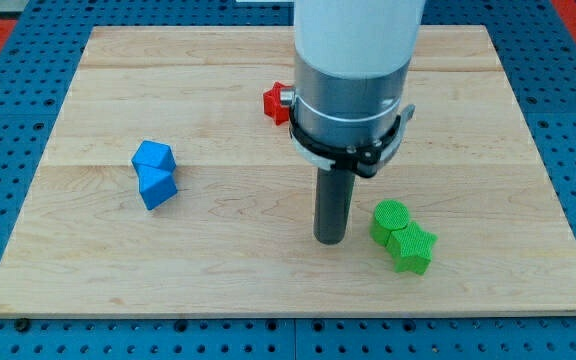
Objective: Separate the green star from the green circle
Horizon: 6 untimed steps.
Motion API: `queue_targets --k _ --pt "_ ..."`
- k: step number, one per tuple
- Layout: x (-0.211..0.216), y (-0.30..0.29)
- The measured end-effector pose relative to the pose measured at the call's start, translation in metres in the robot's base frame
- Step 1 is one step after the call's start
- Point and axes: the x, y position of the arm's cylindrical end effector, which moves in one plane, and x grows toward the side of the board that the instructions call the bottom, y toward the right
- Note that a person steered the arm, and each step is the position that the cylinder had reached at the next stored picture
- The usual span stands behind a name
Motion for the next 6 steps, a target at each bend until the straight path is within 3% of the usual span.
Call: queue_targets --k 2,4,6 --pt "0.030 0.035" --pt "0.030 0.078" --pt "0.048 0.078"
